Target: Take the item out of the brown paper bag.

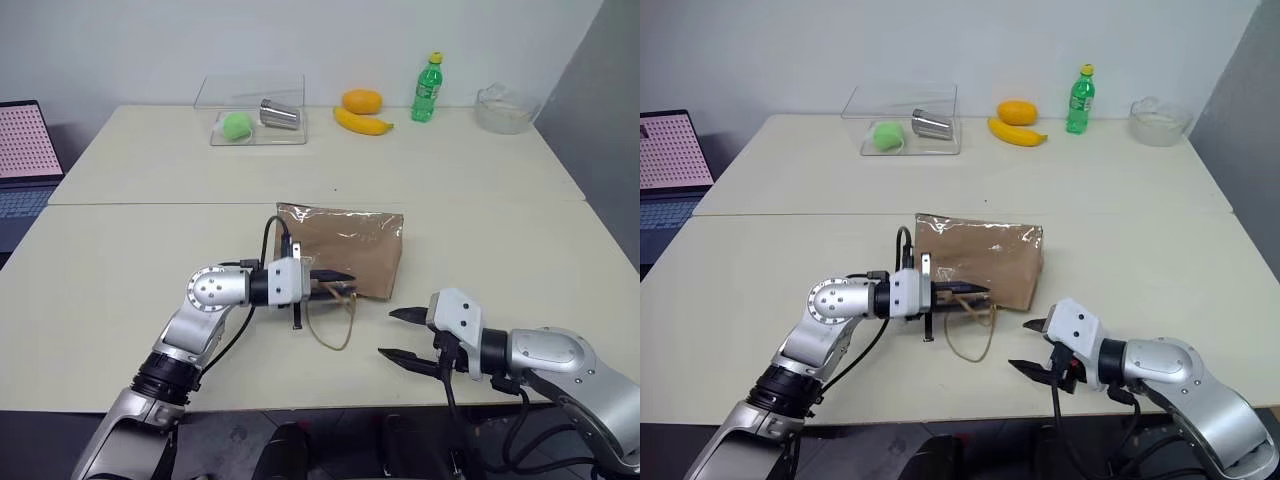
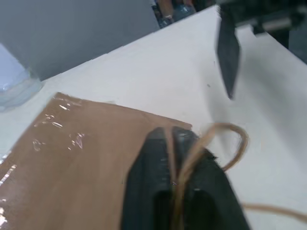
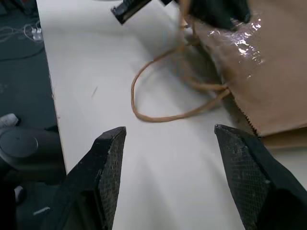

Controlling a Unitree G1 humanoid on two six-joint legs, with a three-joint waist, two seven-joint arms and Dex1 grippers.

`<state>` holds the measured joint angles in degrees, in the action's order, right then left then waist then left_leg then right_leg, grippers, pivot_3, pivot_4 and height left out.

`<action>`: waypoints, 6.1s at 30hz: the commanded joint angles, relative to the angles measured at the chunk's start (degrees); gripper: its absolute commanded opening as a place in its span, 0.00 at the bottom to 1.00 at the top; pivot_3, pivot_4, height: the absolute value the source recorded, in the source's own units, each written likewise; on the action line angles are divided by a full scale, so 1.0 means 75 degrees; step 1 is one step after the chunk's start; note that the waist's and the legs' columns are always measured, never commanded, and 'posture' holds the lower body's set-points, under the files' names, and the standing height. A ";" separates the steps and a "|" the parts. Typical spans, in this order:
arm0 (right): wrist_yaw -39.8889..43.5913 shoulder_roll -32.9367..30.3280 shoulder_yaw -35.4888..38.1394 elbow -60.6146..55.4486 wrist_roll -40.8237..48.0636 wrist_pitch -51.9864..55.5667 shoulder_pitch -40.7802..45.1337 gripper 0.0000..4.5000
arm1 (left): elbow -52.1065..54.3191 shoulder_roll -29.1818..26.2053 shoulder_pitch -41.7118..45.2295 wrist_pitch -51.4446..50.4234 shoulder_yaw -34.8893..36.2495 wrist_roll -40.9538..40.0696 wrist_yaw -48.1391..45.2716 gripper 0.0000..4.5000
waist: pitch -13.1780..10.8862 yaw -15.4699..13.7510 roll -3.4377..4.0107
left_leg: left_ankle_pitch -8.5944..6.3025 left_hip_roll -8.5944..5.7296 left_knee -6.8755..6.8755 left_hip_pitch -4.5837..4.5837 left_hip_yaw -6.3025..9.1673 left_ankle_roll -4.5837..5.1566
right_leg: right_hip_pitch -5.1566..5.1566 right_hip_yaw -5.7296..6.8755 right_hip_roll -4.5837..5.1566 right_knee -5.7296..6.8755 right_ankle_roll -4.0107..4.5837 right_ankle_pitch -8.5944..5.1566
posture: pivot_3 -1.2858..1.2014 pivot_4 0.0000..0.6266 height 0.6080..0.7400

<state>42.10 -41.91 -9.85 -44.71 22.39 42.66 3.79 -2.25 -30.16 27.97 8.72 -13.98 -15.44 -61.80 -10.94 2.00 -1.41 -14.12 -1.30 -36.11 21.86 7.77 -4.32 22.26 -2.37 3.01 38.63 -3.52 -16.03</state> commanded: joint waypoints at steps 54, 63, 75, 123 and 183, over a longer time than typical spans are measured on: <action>-0.1589 0.2410 -0.3898 0.4332 -0.4524 -0.1460 0.1055 0.00 | -0.4276 0.1093 0.5392 -0.2319 0.1615 -0.0040 0.0484 0.00 | 0.0018 0.0165 -0.0017 | 0.0002 -0.0009 -0.0008 -0.0009 0.0007 -0.0002 | 0.0001 0.0002 0.0000 0.0025 0.0000 0.0000 | 0.52 0.24 1.00; -0.1597 0.1881 -0.3769 0.3466 -0.5284 -0.1462 0.0111 0.00 | -0.5972 0.1654 0.6797 -0.1598 0.1864 0.0102 0.0643 0.00 | 0.0093 0.0050 -0.0018 | -0.0002 -0.0031 -0.0001 -0.0007 0.0003 -0.0001 | -0.0014 -0.0002 0.0018 -0.0011 -0.0060 -0.0035 | 0.52 0.24 1.00; -0.1348 0.1977 -0.1820 0.1329 -0.4531 -0.0715 -0.0183 0.34 | -0.3213 0.1424 0.5002 -0.3785 0.1878 -0.1212 -0.1252 0.00 | 0.0090 0.0026 -0.0017 | -0.0001 -0.0029 -0.0006 0.0005 0.0011 -0.0002 | -0.0006 -0.0001 0.0018 -0.0001 -0.0031 -0.0017 | 0.52 0.24 1.00; -0.1613 0.2298 -0.3813 0.5269 -0.5310 -0.0812 0.5478 0.99 | -0.1974 0.1346 0.4762 -0.5564 0.2112 -0.2084 -0.0669 0.00 | 0.0078 0.0179 -0.0018 | 0.0001 -0.0019 -0.0008 0.0010 0.0005 -0.0002 | 0.0024 -0.0005 0.0011 0.0030 -0.0019 -0.0013 | 0.52 0.24 1.00; -0.0482 0.3633 -0.3384 0.8907 -0.6979 -0.2228 0.6718 0.80 | -0.2045 0.1331 0.4724 -0.5488 0.2219 -0.2163 -0.0550 0.00 | 0.0076 0.0366 -0.0013 | 0.0028 -0.0016 -0.0004 0.0008 0.0009 -0.0046 | 0.0038 -0.0007 0.0009 0.0048 -0.0005 -0.0003 | 0.52 0.24 1.00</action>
<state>38.46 -14.75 -36.61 22.59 -30.21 25.68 54.91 -18.77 -20.03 62.33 -34.13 2.02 -31.32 -65.78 -10.37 4.74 -1.51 -13.91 -1.42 -36.14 21.92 7.84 -4.67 22.55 -2.42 3.07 38.99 -3.55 -16.05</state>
